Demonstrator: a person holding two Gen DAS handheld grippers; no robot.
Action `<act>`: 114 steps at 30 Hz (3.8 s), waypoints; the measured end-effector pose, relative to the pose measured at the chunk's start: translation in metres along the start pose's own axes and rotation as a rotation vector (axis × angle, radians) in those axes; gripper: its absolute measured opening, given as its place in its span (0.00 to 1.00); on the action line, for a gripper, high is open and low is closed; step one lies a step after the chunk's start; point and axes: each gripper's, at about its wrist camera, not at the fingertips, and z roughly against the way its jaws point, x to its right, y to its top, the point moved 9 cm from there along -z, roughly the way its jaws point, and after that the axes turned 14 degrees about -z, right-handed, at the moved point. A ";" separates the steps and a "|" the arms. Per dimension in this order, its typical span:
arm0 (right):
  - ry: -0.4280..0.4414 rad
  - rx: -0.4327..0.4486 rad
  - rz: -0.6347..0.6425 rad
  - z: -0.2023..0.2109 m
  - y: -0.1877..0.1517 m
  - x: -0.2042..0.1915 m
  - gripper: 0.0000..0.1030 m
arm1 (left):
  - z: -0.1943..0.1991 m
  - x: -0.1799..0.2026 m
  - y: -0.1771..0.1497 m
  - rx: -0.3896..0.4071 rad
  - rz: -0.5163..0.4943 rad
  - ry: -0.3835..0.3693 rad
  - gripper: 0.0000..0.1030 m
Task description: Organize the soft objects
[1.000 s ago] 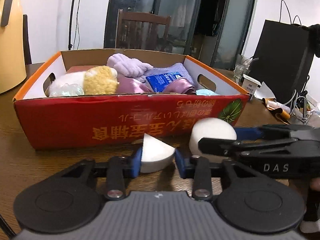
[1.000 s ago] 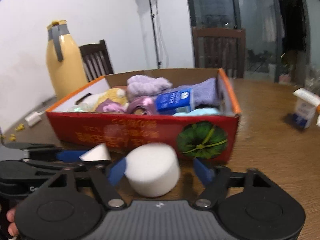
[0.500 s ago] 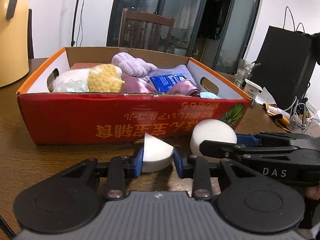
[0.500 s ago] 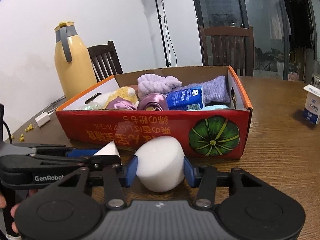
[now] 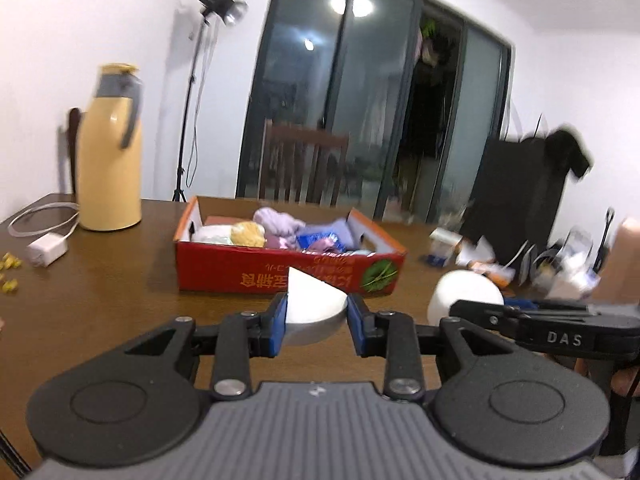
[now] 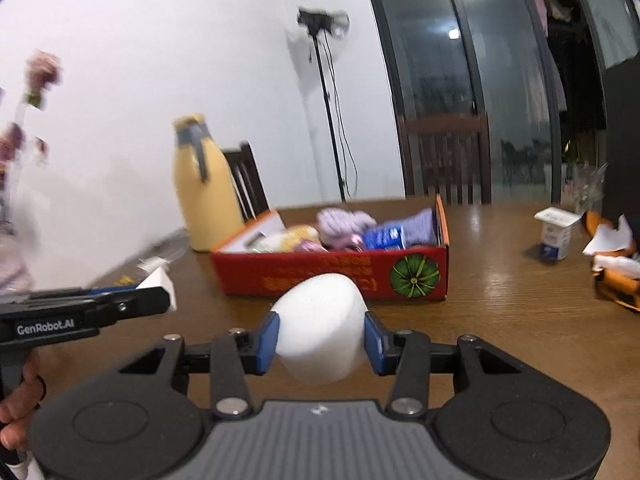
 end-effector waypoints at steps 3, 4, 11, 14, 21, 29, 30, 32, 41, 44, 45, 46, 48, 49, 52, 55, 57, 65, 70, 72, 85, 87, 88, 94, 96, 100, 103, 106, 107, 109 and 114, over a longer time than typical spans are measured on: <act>0.049 0.012 -0.027 0.044 -0.006 -0.012 0.43 | 0.040 0.004 -0.008 0.019 0.024 -0.016 0.32; 0.048 0.020 -0.016 0.056 -0.007 -0.017 0.43 | 0.048 0.005 -0.009 0.015 0.022 -0.008 0.32; 0.053 0.105 0.086 0.118 -0.006 -0.050 0.44 | 0.099 0.024 0.002 0.096 -0.061 0.022 0.32; 0.047 0.107 0.098 0.124 -0.009 -0.054 0.44 | 0.110 0.032 0.006 0.124 -0.074 0.010 0.32; 0.028 0.098 0.078 0.123 -0.014 -0.045 0.44 | 0.101 0.035 0.003 0.110 -0.066 0.005 0.32; 0.005 0.038 0.044 0.084 -0.016 -0.018 0.44 | 0.066 0.027 -0.003 0.061 -0.051 0.003 0.32; 0.002 0.030 0.045 0.077 -0.014 -0.015 0.44 | 0.059 0.026 -0.003 0.055 -0.052 0.001 0.32; -0.006 0.018 0.051 0.060 -0.006 -0.010 0.45 | 0.041 0.024 0.001 0.044 -0.057 -0.004 0.32; -0.050 0.036 0.151 -0.049 0.081 0.013 0.45 | -0.094 -0.026 0.064 0.038 0.013 -0.061 0.33; -0.080 0.004 0.151 -0.108 0.109 0.031 0.45 | -0.152 -0.037 0.084 0.021 0.003 -0.073 0.33; -0.087 -0.012 0.138 -0.130 0.118 0.038 0.45 | -0.172 -0.039 0.087 0.006 0.011 -0.081 0.33; -0.101 -0.032 0.142 -0.153 0.124 0.044 0.45 | -0.193 -0.042 0.088 -0.020 0.020 -0.091 0.33; -0.151 -0.069 0.185 -0.197 0.131 0.054 0.45 | -0.242 -0.048 0.084 -0.090 0.042 -0.112 0.33; -0.191 -0.095 0.226 -0.221 0.133 0.060 0.45 | -0.263 -0.050 0.080 -0.124 0.049 -0.127 0.34; -0.285 -0.171 0.340 -0.280 0.132 0.074 0.45 | -0.317 -0.058 0.063 -0.227 0.059 -0.113 0.34; -0.316 -0.256 0.358 -0.323 0.125 0.084 0.45 | -0.345 -0.064 0.046 -0.280 0.051 -0.079 0.36; -0.295 -0.337 0.342 -0.343 0.117 0.087 0.45 | -0.353 -0.066 0.040 -0.295 0.052 -0.089 0.40; -0.224 -0.463 0.218 -0.357 0.105 0.091 0.57 | -0.355 -0.069 0.032 -0.305 0.031 -0.112 0.69; -0.256 -0.430 0.228 -0.333 0.120 0.076 0.59 | -0.321 -0.077 0.063 -0.254 0.011 -0.083 0.74; -0.252 -0.393 0.217 -0.313 0.140 0.071 0.59 | -0.301 -0.080 0.080 -0.228 -0.003 -0.071 0.74; -0.229 -0.061 0.228 -0.128 0.227 0.001 0.81 | -0.123 -0.069 0.177 0.010 -0.175 0.061 0.92; -0.210 -0.022 0.242 -0.100 0.225 -0.009 0.82 | -0.103 -0.066 0.175 0.028 -0.175 0.066 0.96; -0.207 0.000 0.244 -0.087 0.223 -0.013 0.85 | -0.094 -0.065 0.172 0.023 -0.167 0.057 0.96; -0.182 0.162 0.198 -0.012 0.194 -0.019 0.90 | -0.038 -0.051 0.140 0.038 -0.178 0.136 1.00; -0.178 0.192 0.189 0.007 0.171 -0.017 0.90 | -0.019 -0.043 0.124 0.045 -0.169 0.131 1.00; -0.158 0.196 0.193 0.047 0.110 -0.021 0.91 | 0.040 -0.029 0.085 0.114 -0.154 0.166 1.00; -0.131 0.176 0.197 0.072 0.059 -0.029 0.93 | 0.074 -0.014 0.052 0.155 -0.175 0.177 1.00; -0.100 0.144 0.171 0.090 0.014 -0.040 0.93 | 0.100 -0.005 0.024 0.147 -0.204 0.202 1.00; -0.089 0.126 0.160 0.095 -0.001 -0.044 0.93 | 0.109 -0.001 0.014 0.147 -0.211 0.221 1.00; -0.076 0.116 0.171 0.107 -0.023 -0.054 0.93 | 0.128 0.004 -0.003 0.148 -0.218 0.243 1.00; -0.137 0.173 0.206 0.141 -0.061 -0.064 0.95 | 0.165 0.023 -0.043 0.157 -0.214 0.298 1.00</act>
